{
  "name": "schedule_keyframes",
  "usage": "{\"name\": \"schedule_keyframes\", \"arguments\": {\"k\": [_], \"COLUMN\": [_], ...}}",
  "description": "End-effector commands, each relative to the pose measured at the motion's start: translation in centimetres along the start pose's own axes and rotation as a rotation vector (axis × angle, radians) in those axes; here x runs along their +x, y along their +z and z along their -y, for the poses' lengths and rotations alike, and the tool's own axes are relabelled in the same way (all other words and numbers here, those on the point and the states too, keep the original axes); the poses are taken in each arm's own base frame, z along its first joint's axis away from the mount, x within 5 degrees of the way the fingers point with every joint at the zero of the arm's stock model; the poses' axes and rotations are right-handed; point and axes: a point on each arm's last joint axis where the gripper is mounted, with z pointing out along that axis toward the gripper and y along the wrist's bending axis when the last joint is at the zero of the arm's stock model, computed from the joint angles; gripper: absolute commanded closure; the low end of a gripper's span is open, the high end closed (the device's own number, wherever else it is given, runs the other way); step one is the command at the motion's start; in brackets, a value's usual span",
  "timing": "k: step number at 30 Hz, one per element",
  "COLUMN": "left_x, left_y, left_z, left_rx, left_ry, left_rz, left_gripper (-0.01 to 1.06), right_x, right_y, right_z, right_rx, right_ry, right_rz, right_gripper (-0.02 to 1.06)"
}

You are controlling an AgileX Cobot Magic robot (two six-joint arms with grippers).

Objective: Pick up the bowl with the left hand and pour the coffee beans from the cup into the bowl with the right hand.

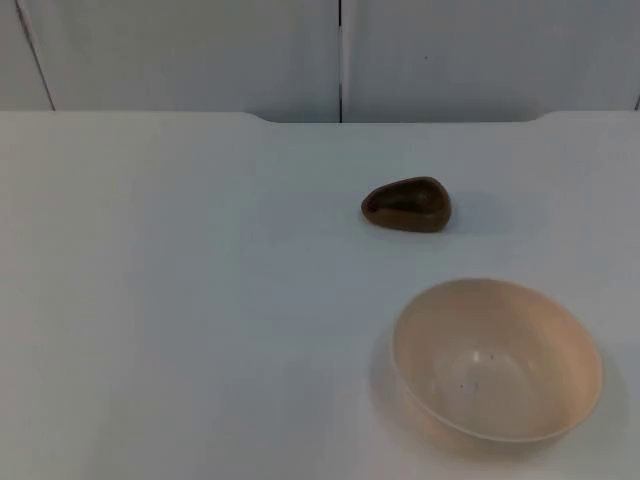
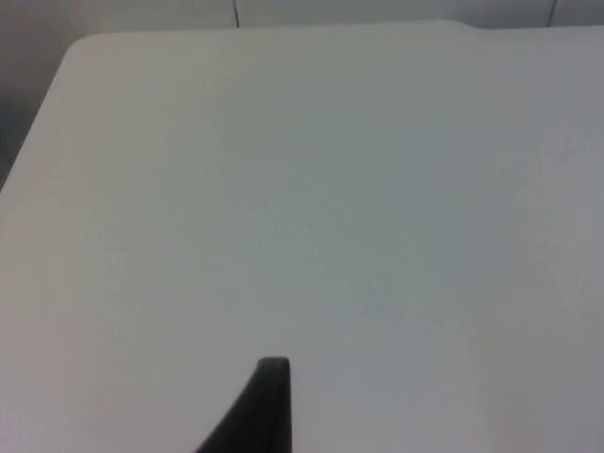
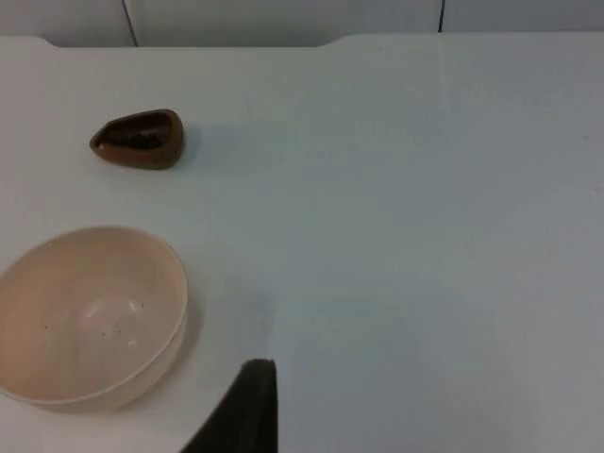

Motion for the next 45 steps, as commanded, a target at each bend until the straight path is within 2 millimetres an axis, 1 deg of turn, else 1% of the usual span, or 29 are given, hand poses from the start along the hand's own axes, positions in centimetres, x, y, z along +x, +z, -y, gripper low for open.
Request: {"name": "schedule_keyframes", "arguments": {"k": [1,6,16,17,21,22,26,27,29,32,33,36,42,45], "left_x": [-1.0,-1.8,-4.6,-4.6,-6.2,-6.2,-7.8,-7.8,-8.5,-9.3,-9.3,-10.1,-11.1,-11.9], "left_y": [-0.1,-0.1,1.1,1.1,1.7,1.7,2.3,2.3,2.7,3.3,3.3,4.1,4.8,5.2], "left_z": [0.1,0.1,0.2,0.2,0.2,0.2,0.2,0.2,0.2,0.4,0.4,0.9,1.5,2.0], "left_rx": [0.007,0.009,0.043,0.043,0.046,0.046,0.049,0.049,0.057,0.086,0.086,0.139,0.213,0.284], "left_ry": [-0.005,-0.007,-0.039,-0.039,-0.046,-0.046,-0.054,-0.054,-0.053,-0.049,-0.049,-0.045,-0.049,-0.046], "left_rz": [0.026,0.019,0.04,0.04,0.029,0.029,0.038,0.038,0.02,-0.004,-0.004,-0.031,-0.041,-0.046], "left_gripper": [0.0,0.0,0.0,0.0,0.0,0.0,0.0,0.0,0.0,0.0,0.0,0.0,0.0,0.04], "right_x": [0.2,0.2,0.2,0.2,0.2,0.2,0.2,0.2,0.2,0.2,0.2,0.2,0.2,0.2], "right_y": [0.2,0.2,0.2,0.2,0.2,0.2,0.2,0.2,0.2,0.2,0.2,0.2,0.2,0.2], "right_z": [0.0,0.0,0.0,0.0,0.0,0.0,0.0,0.0,0.0,0.0,0.0,0.0,0.0,0.0], "right_rx": [0.003,0.003,0.005,0.005,0.005,0.005,0.005,0.005,0.005,0.005,0.005,0.005,0.005,0.005], "right_ry": [0.006,0.006,0.006,0.006,0.006,0.006,0.006,0.006,0.006,0.006,0.006,0.006,0.006,0.006], "right_rz": [-0.004,-0.004,-0.004,-0.004,-0.004,-0.004,-0.004,-0.004,-0.004,-0.004,-0.004,-0.004,-0.004,-0.004], "right_gripper": [-0.01,-0.01,-0.01,-0.01,-0.01,-0.01,-0.01,-0.01,-0.01,-0.01,-0.01,-0.01,-0.01,-0.01]}}
